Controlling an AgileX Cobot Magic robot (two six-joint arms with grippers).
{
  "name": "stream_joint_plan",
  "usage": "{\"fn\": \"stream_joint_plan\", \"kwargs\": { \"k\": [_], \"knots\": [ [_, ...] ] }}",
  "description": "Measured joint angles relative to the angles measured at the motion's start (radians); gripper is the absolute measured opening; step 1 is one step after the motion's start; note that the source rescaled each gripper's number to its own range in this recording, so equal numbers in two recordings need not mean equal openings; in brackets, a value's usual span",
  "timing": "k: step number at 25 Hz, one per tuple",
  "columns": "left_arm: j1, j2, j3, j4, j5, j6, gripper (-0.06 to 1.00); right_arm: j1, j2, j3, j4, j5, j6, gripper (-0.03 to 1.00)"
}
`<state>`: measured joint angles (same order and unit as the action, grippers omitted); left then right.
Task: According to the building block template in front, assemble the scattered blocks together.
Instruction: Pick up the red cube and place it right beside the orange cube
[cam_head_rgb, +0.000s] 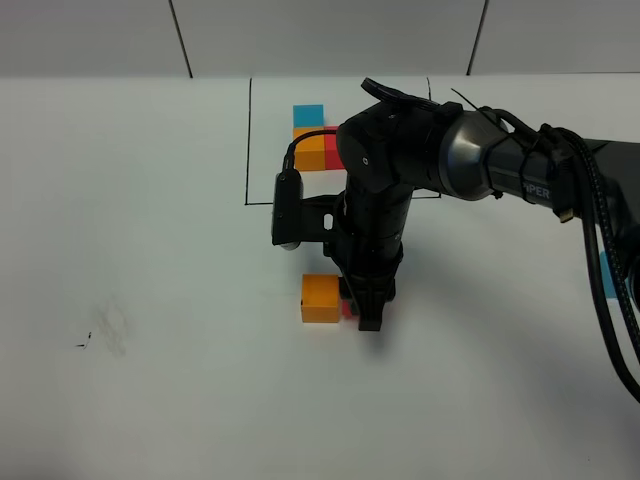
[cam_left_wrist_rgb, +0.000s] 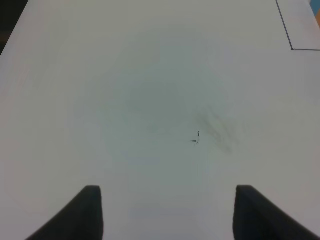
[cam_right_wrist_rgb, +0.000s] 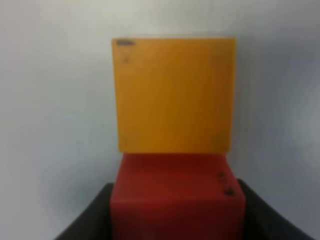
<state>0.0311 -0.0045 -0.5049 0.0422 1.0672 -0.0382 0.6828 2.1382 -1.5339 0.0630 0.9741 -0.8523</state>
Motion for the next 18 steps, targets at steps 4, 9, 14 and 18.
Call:
{"fn": "stream_joint_plan", "kwargs": {
  "k": [4, 9, 14, 18],
  "knots": [
    [0.0, 0.0, 0.0, 0.0, 0.0, 0.0, 0.22, 0.0, 0.003, 0.0, 0.0, -0.015, -0.008, 0.0],
    [0.0, 0.0, 0.0, 0.0, 0.0, 0.0, 0.22, 0.0, 0.008, 0.0, 0.0, -0.033, -0.015, 0.0],
    [0.0, 0.0, 0.0, 0.0, 0.0, 0.0, 0.22, 0.0, 0.025, 0.0, 0.003, -0.041, -0.016, 0.0],
    [0.0, 0.0, 0.0, 0.0, 0.0, 0.0, 0.22, 0.0, 0.027, 0.0, 0.003, -0.048, -0.016, 0.0]
  ]
}}
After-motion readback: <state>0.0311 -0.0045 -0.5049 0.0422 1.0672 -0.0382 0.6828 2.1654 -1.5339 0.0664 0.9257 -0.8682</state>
